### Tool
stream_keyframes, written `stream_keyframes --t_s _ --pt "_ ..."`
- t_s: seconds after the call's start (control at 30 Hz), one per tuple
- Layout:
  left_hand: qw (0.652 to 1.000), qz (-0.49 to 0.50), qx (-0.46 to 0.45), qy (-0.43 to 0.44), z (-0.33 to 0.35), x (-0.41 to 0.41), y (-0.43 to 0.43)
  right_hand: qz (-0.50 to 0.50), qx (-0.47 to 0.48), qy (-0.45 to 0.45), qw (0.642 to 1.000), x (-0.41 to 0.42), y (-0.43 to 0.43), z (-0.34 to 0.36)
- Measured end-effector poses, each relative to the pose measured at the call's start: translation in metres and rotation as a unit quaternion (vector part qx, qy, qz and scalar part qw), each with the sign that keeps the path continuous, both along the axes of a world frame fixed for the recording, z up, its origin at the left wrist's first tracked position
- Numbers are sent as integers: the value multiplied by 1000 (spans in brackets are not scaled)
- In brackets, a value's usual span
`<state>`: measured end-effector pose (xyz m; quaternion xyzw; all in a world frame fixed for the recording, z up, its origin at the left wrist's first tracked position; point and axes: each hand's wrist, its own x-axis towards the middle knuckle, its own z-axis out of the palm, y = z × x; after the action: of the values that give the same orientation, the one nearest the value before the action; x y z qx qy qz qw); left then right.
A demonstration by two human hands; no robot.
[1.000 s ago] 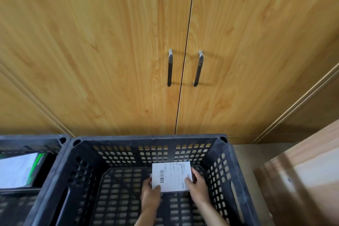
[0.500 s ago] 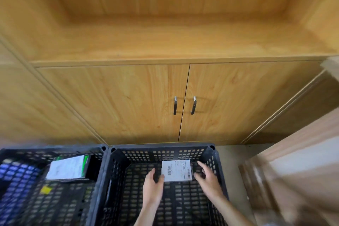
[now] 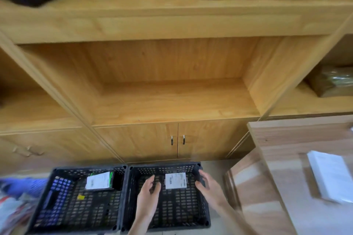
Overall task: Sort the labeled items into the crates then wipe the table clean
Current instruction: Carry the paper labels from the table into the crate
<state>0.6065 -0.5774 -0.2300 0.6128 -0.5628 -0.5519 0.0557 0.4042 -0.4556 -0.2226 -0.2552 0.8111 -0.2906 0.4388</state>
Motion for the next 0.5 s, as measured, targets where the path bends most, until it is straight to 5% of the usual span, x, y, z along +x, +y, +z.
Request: stream_keyframes --t_s 0.23,0.5 --pt "998 -42 -40 15 145 2 15 -13 -27 -11 999 18 10 131" --pt "995 -76 -65 13 188 30 30 -69 -70 -27 995 53 38 178"
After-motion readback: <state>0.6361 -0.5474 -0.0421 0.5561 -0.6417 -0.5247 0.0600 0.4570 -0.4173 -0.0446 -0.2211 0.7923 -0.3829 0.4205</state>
